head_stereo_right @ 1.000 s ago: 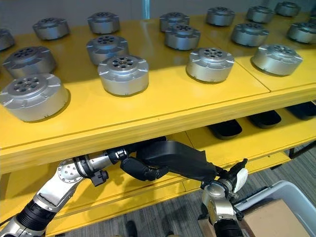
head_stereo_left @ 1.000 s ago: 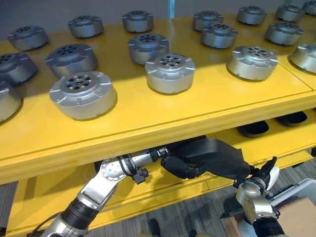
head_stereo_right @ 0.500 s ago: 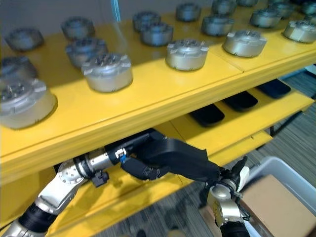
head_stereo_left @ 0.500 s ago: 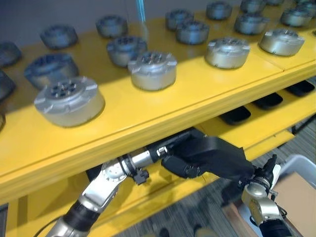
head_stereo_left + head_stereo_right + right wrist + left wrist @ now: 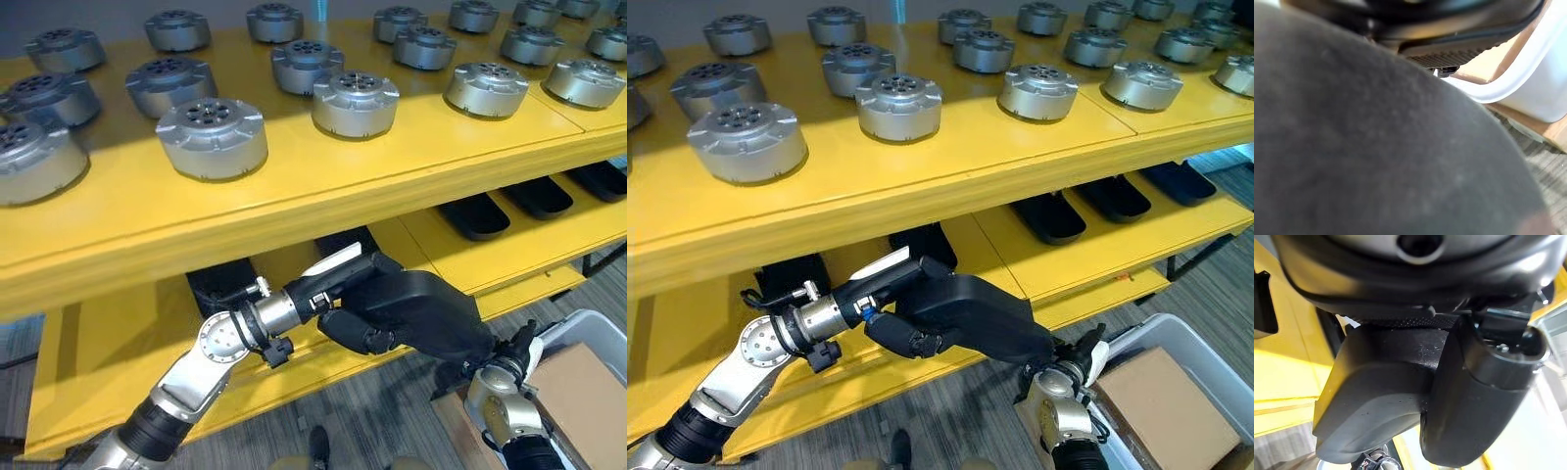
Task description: Move parts from the plastic box to the shelf.
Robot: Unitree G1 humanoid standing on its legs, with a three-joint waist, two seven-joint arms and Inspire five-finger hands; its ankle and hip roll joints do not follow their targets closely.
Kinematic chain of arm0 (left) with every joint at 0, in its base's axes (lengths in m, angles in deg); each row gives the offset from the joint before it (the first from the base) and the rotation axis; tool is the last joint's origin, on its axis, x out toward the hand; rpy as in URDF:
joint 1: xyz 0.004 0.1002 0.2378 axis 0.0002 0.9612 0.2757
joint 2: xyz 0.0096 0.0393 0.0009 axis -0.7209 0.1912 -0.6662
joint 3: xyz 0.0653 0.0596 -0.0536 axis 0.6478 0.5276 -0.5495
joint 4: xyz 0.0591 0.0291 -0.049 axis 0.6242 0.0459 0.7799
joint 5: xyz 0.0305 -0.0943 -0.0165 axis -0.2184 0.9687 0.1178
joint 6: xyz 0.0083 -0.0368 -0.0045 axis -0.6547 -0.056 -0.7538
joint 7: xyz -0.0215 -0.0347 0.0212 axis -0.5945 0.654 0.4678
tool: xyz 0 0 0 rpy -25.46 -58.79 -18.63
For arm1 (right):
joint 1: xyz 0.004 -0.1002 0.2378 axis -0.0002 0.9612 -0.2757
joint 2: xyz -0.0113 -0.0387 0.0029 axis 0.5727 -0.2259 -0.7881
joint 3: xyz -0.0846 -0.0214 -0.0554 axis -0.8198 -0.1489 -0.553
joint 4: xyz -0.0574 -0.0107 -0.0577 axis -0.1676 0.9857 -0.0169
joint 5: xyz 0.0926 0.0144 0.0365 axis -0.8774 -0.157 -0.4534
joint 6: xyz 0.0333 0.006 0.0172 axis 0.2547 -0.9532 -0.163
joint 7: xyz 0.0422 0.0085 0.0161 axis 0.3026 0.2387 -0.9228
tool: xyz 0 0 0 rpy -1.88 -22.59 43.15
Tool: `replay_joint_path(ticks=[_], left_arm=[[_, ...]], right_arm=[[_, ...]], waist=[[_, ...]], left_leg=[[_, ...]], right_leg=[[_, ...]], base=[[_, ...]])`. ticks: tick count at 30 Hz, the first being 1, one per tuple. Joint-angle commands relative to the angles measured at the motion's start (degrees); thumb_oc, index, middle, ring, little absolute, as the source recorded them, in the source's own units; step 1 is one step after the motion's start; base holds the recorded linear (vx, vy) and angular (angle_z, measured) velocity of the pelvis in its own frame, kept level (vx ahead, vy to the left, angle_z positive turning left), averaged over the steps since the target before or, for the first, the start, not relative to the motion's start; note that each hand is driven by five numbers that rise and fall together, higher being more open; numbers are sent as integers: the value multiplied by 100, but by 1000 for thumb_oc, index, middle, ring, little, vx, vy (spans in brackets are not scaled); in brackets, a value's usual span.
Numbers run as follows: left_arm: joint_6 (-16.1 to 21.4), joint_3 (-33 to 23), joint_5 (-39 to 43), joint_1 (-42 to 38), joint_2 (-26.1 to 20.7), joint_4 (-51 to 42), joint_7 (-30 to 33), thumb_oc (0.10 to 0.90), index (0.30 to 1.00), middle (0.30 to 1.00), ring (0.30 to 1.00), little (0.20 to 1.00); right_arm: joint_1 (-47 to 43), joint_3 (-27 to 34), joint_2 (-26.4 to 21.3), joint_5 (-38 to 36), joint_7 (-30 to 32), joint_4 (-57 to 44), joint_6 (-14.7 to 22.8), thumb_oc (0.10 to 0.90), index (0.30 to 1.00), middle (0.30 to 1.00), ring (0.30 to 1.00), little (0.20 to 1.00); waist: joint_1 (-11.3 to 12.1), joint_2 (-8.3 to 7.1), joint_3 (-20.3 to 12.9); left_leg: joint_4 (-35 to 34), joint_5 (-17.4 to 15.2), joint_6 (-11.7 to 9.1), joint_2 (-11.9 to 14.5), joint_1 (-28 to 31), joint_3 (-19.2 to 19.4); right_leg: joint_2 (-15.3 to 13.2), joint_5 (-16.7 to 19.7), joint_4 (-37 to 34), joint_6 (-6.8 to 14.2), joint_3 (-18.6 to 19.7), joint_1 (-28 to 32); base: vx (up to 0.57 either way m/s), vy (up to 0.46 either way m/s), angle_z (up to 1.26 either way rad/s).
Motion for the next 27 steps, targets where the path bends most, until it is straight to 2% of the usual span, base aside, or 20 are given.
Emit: replay_joint_path(ticks=[1, 4, 7, 10, 14, 15, 16, 17, 18, 20, 21, 22, 23, 24, 25, 26, 27], left_arm=[[827, 92, 892, -803, 831, -949, 280, 400, 300, 300, 300, 300], [813, -25, 905, -783, 851, -934, 188, 400, 300, 300, 300, 300], [827, -71, 977, -799, 858, -884, 55, 400, 300, 300, 300, 300], [953, -40, 981, -849, 845, -813, 38, 400, 300, 300, 300, 300], [931, -54, 967, -859, 847, -780, 61, 400, 300, 300, 300, 300], [983, -107, 942, -808, 827, -769, 37, 400, 300, 300, 300, 300], [1020, -135, 945, -789, 824, -754, 17, 400, 300, 300, 300, 300], [1097, -182, 936, -779, 836, -719, -82, 400, 300, 300, 300, 300], [1120, -182, 949, -819, 850, -672, -127, 400, 300, 300, 300, 300], [1152, -143, 1012, -893, 857, -586, -106, 400, 300, 300, 300, 300], [1192, -154, 996, -936, 873, -554, -110, 400, 300, 300, 300, 300], [1240, -185, 930, -932, 854, -596, -158, 400, 300, 300, 300, 300], [1247, -198, 920, -920, 848, -616, -178, 400, 300, 300, 300, 300], [1257, -251, 889, -856, 827, -718, -210, 400, 300, 300, 300, 300], [1254, -256, 875, -848, 826, -729, -213, 400, 300, 300, 300, 300], [1278, -306, 767, -776, 800, -795, -181, 400, 300, 300, 300, 300], [1283, -318, 748, -765, 798, -802, -168, 400, 300, 300, 300, 300]], right_arm=[[-1071, -476, 295, 11, -28, -179, 476, 900, 1000, 1000, 1000, 1000], [-1241, -475, 249, -62, -103, -154, 332, 900, 1000, 1000, 1000, 1000], [-1372, -484, 212, -127, -94, -63, 315, 900, 1000, 1000, 1000, 1000], [-1512, -443, 150, -162, -64, 123, 365, 900, 1000, 1000, 1000, 1000], [-1616, -394, 81, -219, -169, 236, 328, 900, 1000, 1000, 1000, 1000], [-1650, -411, 45, -212, -236, 277, 318, 900, 1000, 1000, 1000, 1000], [-1658, -416, 33, -215, -270, 290, 312, 900, 1000, 1000, 1000, 1000], [-1604, -370, 4, -192, -222, 233, 315, 900, 1000, 1000, 1000, 1000], [-1542, -332, -25, -232, -196, 188, 307, 900, 1000, 1000, 1000, 1000], [-1489, -308, -46, -248, -169, 155, 319, 900, 1000, 1000, 1000, 1000], [-1405, -282, -54, -236, -163, 97, 363, 900, 1000, 1000, 1000, 1000], [-1358, -276, -70, -250, -197, 62, 408, 900, 1000, 1000, 1000, 1000], [-1356, -269, -78, -247, -202, 64, 418, 900, 1000, 1000, 1000, 1000], [-1372, -252, -109, -240, -235, 77, 443, 900, 1000, 1000, 1000, 1000], [-1374, -253, -111, -240, -238, 79, 445, 900, 1000, 1000, 1000, 1000], [-1434, -271, -108, -224, -242, 131, 430, 900, 1000, 1000, 1000, 1000], [-1446, -275, -108, -227, -243, 139, 429, 900, 1000, 1000, 1000, 1000]], waist=[[32, 18, -351], [158, -40, -334], [242, -71, -303], [295, -80, -266], [306, -63, -182], [314, -38, -107], [300, -20, -60], [237, 18, 12], [167, 45, 50], [109, 52, 70], [68, 1, 104], [40, -70, 99], [36, -86, 96], [21, -119, 88], [17, -116, 90], [11, -100, 32], [6, -93, 8]], left_leg=[[-315, -804, -157, 67, 506, -10], [-250, -643, -343, 196, 303, 158], [-274, -424, -508, 348, 88, 130], [-276, -192, -695, 523, -176, 7], [-278, -32, -830, 671, -303, -117], [-291, 76, -922, 812, -375, -182], [-300, 103, -956, 881, -413, -148], [-285, 93, -981, 961, -459, 141], [-111, 58, -967, 962, -453, 474], [156, -19, -941, 934, -473, 713], [703, -326, -833, 776, -527, 830], [1313, -822, -637, 599, -535, 940], [1445, -931, -607, 575, -514, 944], [1755, -1256, -541, 514, -384, 914], [1782, -1281, -538, 516, -379, 909], [1809, -1500, -515, 550, -62, 730], [1754, -1476, -515, 561, -11, 707]], right_leg=[[88, 669, -98, -123, -270, 147], [142, 410, -813, -127, -424, 568], [298, 211, -1112, -222, -388, 833], [478, -86, -1137, -400, -347, 999], [636, -267, -1016, -563, -328, 1019], [752, -367, -904, -685, -303, 1005], [805, -410, -831, -733, -315, 991], [862, -441, -739, -773, -392, 978], [872, -438, -711, -785, -500, 969], [857, -412, -714, -789, -584, 960], [752, -380, -716, -769, -614, 949], [612, -255, -750, -713, -622, 880], [575, -223, -755, -698, -625, 861], [445, -97, -760, -644, -644, 789], [441, -93, -758, -640, -648, 788], [348, -35, -683, -630, -694, 669], [341, -2, -684, -638, -710, 633]], base=[[-246, -183, -17], [-251, -203, -20], [-351, -266, -29], [-319, -234, -7], [-173, -145, 0], [-212, -172, 0], [-291, -214, 4], [-247, -145, 6], [-231, -114, 14], [-181, -69, 27], [-317, -74, 33], [-311, -63, 24], [-293, -15, 27], [-132, 11, 36], [-160, 60, 46], [-75, 63, 32], [-65, 86, 16]])
